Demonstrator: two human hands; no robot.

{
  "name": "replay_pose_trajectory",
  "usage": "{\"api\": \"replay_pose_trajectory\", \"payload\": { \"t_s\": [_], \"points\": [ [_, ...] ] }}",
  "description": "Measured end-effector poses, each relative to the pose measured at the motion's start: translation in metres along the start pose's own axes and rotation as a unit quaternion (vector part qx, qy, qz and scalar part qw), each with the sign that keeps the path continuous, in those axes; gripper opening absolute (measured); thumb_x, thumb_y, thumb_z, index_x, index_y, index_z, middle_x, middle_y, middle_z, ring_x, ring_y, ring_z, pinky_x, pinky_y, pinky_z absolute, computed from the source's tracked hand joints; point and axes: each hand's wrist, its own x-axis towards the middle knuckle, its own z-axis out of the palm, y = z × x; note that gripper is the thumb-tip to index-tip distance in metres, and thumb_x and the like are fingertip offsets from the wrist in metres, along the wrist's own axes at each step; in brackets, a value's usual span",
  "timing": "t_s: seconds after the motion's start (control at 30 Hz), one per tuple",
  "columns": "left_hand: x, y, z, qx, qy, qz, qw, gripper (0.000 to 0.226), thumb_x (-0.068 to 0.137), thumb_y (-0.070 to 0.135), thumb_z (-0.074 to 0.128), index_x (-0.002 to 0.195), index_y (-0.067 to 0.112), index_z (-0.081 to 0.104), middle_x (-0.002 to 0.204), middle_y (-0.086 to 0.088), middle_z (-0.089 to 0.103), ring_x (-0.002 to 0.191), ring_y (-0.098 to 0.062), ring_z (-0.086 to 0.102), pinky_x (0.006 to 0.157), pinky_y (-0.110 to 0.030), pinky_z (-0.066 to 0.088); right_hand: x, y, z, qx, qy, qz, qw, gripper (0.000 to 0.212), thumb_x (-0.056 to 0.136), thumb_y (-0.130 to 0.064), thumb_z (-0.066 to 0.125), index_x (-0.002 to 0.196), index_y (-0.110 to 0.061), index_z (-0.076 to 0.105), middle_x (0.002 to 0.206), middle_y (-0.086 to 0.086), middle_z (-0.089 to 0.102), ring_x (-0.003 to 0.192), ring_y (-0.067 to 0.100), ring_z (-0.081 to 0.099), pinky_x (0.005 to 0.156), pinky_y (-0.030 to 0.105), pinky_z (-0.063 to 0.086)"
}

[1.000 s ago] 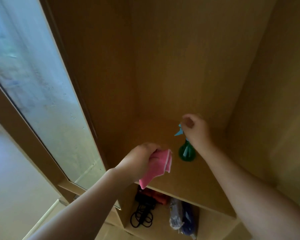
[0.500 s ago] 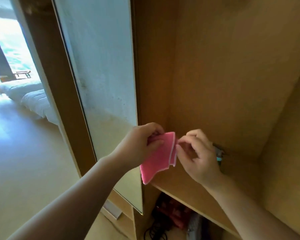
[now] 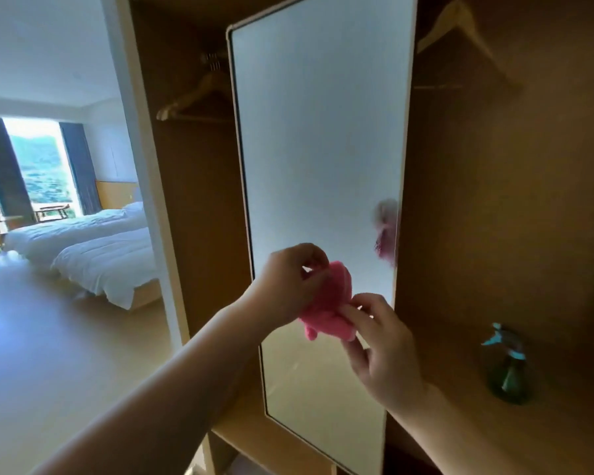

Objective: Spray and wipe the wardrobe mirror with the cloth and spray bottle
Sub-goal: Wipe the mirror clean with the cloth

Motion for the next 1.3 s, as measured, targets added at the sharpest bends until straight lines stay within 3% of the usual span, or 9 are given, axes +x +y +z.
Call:
{"api": "replay_pose_trajectory", "payload": {
  "t_s": [0.1, 0.2, 0.37, 0.5, 0.7, 0.8, 0.93, 1.1, 1.3],
  "points": [
    [0.008, -0.009, -0.025, 0.016, -0.052, 0.015, 0.998, 0.017, 0.094, 0.03, 0.056, 0.096, 0.019, 0.069, 0.084, 0.013, 0.064, 0.074, -0.004, 0.062, 0.061, -0.016, 0.05, 0.027, -0.013, 0.004, 0.02, 0.0, 0.063, 0.998, 0.035, 0.092, -0.032, 0.054, 0.109, -0.006, 0.069, 0.089, 0.003, 0.065, 0.074, 0.004, 0.058, 0.068, 0.018, 0.055],
    [0.021, -0.007, -0.038, 0.003, -0.082, 0.044, 0.996, 0.039, 0.097, 0.038, 0.047, 0.089, 0.01, 0.072, 0.087, -0.001, 0.067, 0.078, -0.017, 0.063, 0.076, -0.037, 0.052, 0.058, -0.012, 0.001, 0.069, 0.0, 0.133, 0.989, 0.024, 0.095, -0.022, 0.058, 0.113, -0.01, 0.07, 0.089, 0.001, 0.074, 0.077, 0.015, 0.071, 0.068, 0.038, 0.059],
    [0.043, 0.008, -0.054, -0.016, -0.133, 0.074, 0.988, 0.053, 0.075, 0.067, 0.055, 0.087, 0.018, 0.072, 0.089, -0.002, 0.068, 0.081, -0.018, 0.066, 0.078, -0.041, 0.054, 0.116, -0.002, -0.01, 0.134, 0.059, 0.128, 0.981, 0.02, 0.097, -0.003, 0.053, 0.097, -0.012, 0.071, 0.077, -0.004, 0.069, 0.069, 0.017, 0.067, 0.06, 0.036, 0.057],
    [0.077, 0.019, -0.06, 0.006, -0.102, 0.099, 0.99, 0.006, 0.083, 0.023, 0.061, 0.08, 0.021, 0.066, 0.08, 0.001, 0.069, 0.077, -0.016, 0.065, 0.073, -0.037, 0.055, 0.159, 0.007, -0.02, 0.138, 0.095, 0.103, 0.98, 0.022, 0.097, -0.002, 0.052, 0.093, -0.013, 0.07, 0.082, -0.006, 0.07, 0.083, 0.015, 0.068, 0.074, 0.028, 0.057],
    [0.115, 0.02, -0.061, -0.046, -0.058, 0.163, 0.984, 0.029, 0.079, 0.005, 0.053, 0.084, 0.032, 0.065, 0.067, 0.02, 0.062, 0.061, -0.001, 0.055, 0.052, -0.01, 0.041, 0.203, 0.026, -0.036, 0.092, 0.13, 0.082, 0.984, 0.017, 0.095, -0.003, 0.053, 0.094, -0.012, 0.068, 0.077, -0.004, 0.066, 0.067, 0.015, 0.063, 0.056, 0.027, 0.048],
    [0.13, 0.017, -0.056, -0.076, -0.006, 0.198, 0.977, 0.033, 0.076, 0.005, 0.062, 0.094, 0.033, 0.063, 0.078, 0.018, 0.064, 0.069, -0.004, 0.058, 0.058, -0.015, 0.046, 0.217, 0.029, -0.038, 0.033, 0.133, 0.082, 0.987, 0.018, 0.096, -0.006, 0.054, 0.107, -0.009, 0.067, 0.089, -0.002, 0.068, 0.081, 0.009, 0.063, 0.067, 0.023, 0.051],
    [0.152, 0.011, -0.052, -0.073, 0.019, 0.245, 0.967, 0.042, 0.077, 0.008, 0.067, 0.103, 0.038, 0.054, 0.087, 0.019, 0.062, 0.075, -0.001, 0.059, 0.064, -0.015, 0.049, 0.232, 0.032, -0.031, -0.065, 0.135, 0.074, 0.986, 0.03, 0.097, -0.011, 0.054, 0.126, -0.006, 0.06, 0.111, 0.004, 0.068, 0.102, 0.015, 0.064, 0.09, 0.034, 0.055],
    [0.189, -0.008, -0.062, -0.044, 0.035, 0.324, 0.944, 0.039, 0.08, 0.013, 0.067, 0.115, 0.026, 0.056, 0.098, 0.011, 0.061, 0.076, -0.006, 0.06, 0.071, -0.029, 0.053, 0.256, 0.045, -0.007, -0.181, 0.144, 0.044, 0.972, 0.033, 0.098, -0.016, 0.051, 0.13, -0.007, 0.056, 0.119, 0.005, 0.063, 0.11, 0.018, 0.06, 0.095, 0.036, 0.05],
    [0.236, -0.05, -0.103, 0.013, 0.134, 0.394, 0.909, 0.024, 0.085, 0.031, 0.06, 0.109, 0.029, 0.061, 0.097, 0.016, 0.059, 0.08, -0.005, 0.052, 0.068, -0.023, 0.042, 0.275, 0.068, 0.023, -0.419, 0.167, 0.003, 0.893, 0.039, 0.097, -0.018, 0.051, 0.134, -0.005, 0.051, 0.116, 0.013, 0.062, 0.109, 0.03, 0.057, 0.101, 0.044, 0.043]
  ]
}}
